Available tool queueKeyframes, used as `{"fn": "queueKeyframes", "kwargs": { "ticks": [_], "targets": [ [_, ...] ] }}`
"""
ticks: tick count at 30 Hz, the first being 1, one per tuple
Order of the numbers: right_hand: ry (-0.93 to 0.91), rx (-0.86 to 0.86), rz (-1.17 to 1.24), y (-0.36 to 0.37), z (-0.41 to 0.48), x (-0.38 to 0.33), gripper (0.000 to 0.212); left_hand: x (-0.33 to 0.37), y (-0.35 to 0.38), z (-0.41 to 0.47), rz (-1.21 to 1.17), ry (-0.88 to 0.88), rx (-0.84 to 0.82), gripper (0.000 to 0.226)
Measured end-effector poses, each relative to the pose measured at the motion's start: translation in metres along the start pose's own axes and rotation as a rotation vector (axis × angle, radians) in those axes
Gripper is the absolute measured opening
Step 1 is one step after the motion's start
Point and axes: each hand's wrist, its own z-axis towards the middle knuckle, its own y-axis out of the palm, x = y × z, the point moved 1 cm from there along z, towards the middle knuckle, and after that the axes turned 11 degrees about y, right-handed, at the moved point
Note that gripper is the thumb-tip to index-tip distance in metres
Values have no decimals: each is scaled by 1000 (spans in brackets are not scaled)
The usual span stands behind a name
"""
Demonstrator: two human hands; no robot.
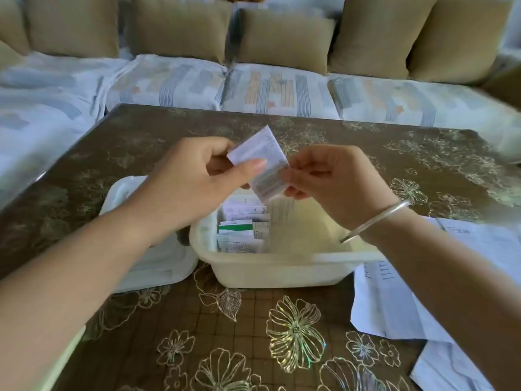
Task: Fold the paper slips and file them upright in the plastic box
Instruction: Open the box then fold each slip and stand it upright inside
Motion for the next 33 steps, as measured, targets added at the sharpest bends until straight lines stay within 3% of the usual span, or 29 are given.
{"fn": "queueKeyframes", "kwargs": {
  "ticks": [2,4,7,11,15,18,20,27,33],
  "targets": [
    [-69,-43,-256,-4,12,5,14,-15,-15,4,182,64,-7,27],
    [-85,-153,-480,-5,18,7,10,-29,-23,4,280,87,-75,16],
    [-68,-277,-636,-4,17,10,4,-43,-26,0,385,102,-201,12],
    [-83,-382,-739,3,21,10,8,-50,-21,5,581,190,-325,10],
    [-93,-364,-814,7,28,15,4,-43,-7,27,705,318,-520,16],
    [51,-540,-728,11,29,16,9,-40,8,41,758,368,-640,14],
    [99,-658,-706,19,27,16,14,-39,14,49,793,389,-646,9],
    [-14,-759,-1007,61,27,23,18,-51,13,54,684,434,-511,11],
    [-39,-697,-1126,68,26,23,24,-55,11,52,629,406,-481,11]
  ]
}}
